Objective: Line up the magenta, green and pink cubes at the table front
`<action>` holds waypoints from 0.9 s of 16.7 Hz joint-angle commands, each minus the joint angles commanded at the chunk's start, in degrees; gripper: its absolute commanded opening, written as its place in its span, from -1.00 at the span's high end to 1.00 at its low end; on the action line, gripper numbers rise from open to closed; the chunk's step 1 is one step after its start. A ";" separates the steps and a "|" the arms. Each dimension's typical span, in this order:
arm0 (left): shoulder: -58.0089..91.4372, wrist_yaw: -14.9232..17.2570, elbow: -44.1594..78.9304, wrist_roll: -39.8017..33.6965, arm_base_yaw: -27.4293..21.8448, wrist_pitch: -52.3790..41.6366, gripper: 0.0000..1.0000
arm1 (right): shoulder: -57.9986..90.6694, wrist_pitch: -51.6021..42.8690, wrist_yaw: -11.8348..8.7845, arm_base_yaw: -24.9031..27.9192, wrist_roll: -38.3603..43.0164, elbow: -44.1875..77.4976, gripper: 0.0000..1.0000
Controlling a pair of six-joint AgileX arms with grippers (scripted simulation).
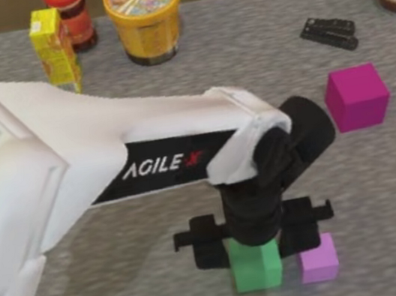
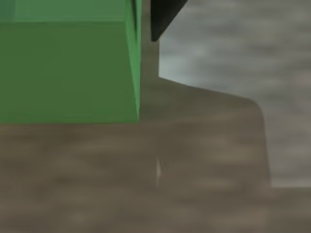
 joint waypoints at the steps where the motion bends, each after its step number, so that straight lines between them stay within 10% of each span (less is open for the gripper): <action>1: 0.00 0.00 0.00 0.00 0.00 0.00 -0.96 | 0.00 0.00 0.00 0.00 0.00 0.00 -1.00; 15: -2.13 -0.06 4.35 -0.27 0.39 -6.57 -1.00 | 0.00 0.00 0.00 0.00 0.00 0.00 -1.00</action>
